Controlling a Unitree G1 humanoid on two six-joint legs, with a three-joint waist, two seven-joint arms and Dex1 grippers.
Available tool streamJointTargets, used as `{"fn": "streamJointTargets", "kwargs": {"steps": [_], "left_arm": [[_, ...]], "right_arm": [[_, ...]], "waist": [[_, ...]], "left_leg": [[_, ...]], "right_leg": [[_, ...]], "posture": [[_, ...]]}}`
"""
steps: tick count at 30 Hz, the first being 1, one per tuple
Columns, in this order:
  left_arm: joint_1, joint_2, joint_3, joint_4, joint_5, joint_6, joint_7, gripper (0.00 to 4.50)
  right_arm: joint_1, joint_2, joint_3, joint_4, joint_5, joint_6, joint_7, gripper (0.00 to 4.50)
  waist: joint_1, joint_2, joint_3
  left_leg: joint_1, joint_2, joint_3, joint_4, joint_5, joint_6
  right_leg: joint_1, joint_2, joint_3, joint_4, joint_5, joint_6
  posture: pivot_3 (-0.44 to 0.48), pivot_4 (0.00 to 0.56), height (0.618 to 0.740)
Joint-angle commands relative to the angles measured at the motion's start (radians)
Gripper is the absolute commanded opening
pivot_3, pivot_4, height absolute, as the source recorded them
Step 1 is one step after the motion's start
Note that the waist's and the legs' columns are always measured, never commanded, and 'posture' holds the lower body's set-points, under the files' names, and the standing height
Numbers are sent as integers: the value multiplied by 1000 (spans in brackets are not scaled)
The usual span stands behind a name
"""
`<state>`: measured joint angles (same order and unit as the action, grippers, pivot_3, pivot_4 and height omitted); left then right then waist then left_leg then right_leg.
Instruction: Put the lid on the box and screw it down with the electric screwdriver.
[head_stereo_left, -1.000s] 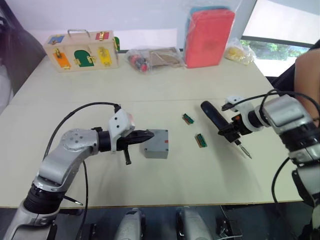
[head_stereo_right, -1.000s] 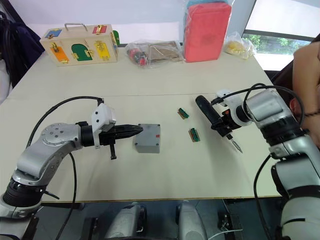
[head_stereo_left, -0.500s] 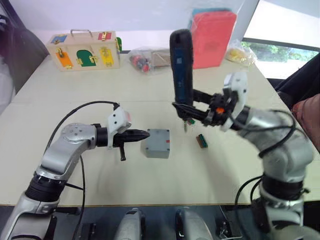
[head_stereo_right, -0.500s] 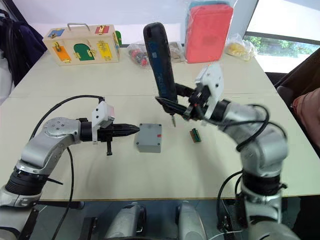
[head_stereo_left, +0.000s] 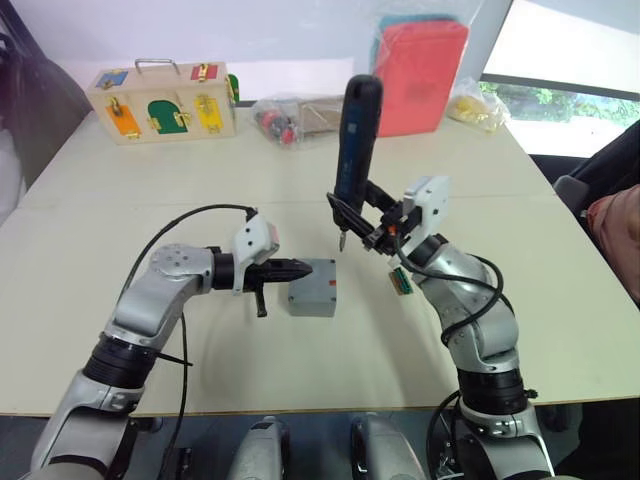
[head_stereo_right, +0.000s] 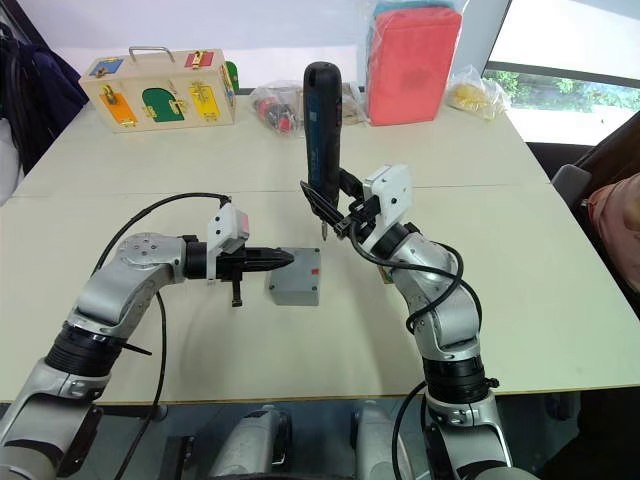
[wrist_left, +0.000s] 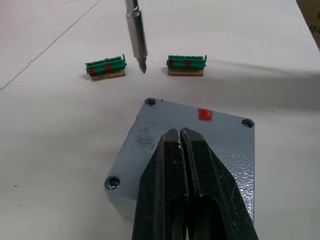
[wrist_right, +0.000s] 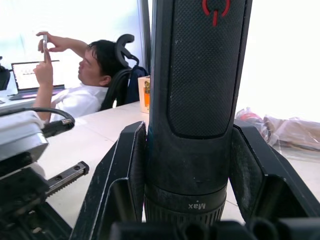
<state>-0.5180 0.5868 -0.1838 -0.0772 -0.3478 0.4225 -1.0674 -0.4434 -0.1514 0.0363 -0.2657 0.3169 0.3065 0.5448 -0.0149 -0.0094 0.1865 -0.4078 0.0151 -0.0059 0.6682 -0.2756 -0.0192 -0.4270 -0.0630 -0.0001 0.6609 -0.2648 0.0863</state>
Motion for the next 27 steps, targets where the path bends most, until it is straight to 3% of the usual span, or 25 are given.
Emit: {"fn": "streamJointTargets", "kwargs": {"steps": [1,27], "left_arm": [[-1,-7,-12,2,20,-28,-4,0],[40,-6,-32,11,60,-62,-10,0]], "right_arm": [[6,11,20,-33,3,-66,5,1747],[49,-3,46,27,5,-147,35,1747]], "waist": [[0,0,0],[1,0,0]], "left_leg": [[0,0,0,0,0,0],[0,0,0,0,0,0]], "right_leg": [[0,0,0,0,0,0],[0,0,0,0,0,0]], "posture": [[0,150,730],[0,150,730]]}}
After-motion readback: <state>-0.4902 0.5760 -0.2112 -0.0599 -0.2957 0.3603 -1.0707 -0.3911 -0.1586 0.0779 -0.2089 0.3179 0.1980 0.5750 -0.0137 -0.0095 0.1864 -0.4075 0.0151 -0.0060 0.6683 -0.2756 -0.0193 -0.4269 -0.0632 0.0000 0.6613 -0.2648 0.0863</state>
